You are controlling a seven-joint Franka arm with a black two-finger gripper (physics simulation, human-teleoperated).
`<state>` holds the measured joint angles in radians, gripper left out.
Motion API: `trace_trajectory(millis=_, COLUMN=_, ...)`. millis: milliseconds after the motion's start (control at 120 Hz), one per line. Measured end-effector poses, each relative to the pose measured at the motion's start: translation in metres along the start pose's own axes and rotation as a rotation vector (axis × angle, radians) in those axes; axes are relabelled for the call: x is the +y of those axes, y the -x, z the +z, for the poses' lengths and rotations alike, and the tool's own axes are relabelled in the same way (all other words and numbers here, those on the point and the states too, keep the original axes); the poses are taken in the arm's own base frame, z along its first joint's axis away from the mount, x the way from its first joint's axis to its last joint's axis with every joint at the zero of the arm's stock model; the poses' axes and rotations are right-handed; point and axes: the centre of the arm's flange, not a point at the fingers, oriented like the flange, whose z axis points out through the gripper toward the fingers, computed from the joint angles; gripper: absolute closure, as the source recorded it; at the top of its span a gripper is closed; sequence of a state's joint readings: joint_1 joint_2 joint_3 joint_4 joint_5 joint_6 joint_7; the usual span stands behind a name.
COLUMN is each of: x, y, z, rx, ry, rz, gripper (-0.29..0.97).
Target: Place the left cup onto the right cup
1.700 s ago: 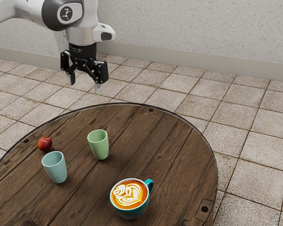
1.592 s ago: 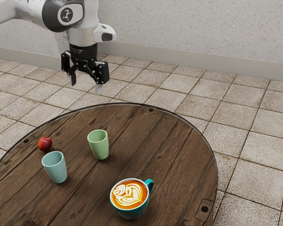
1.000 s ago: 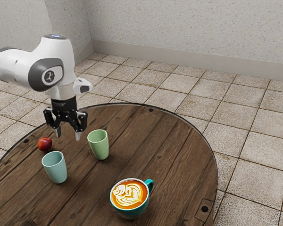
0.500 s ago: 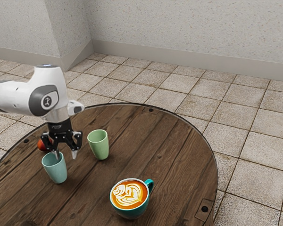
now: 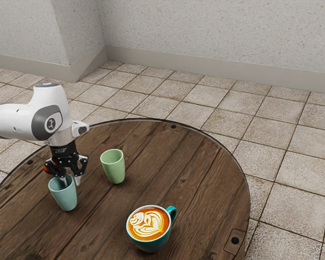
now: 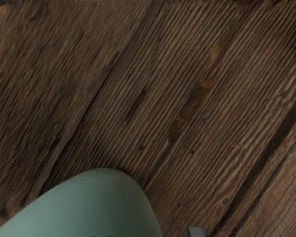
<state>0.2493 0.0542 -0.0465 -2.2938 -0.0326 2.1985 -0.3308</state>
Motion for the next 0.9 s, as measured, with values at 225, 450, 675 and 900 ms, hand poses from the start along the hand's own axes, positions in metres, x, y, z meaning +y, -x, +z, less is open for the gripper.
trace_trajectory(millis=225, x=0.006, y=0.001, z=-0.005, rx=0.023, ry=0.008, rz=0.009, gripper=0.72)
trace_trajectory(millis=450, x=0.002, y=0.005, z=-0.032, rx=0.074, ry=0.024, rz=0.001, gripper=0.77)
trace_trajectory(millis=675, x=0.02, y=0.016, z=-0.079, rx=0.141, ry=0.033, rz=0.043, gripper=0.77)
trace_trajectory(millis=900, x=0.066, y=0.033, z=-0.153, rx=0.193, ry=0.004, rz=0.139, gripper=0.77)
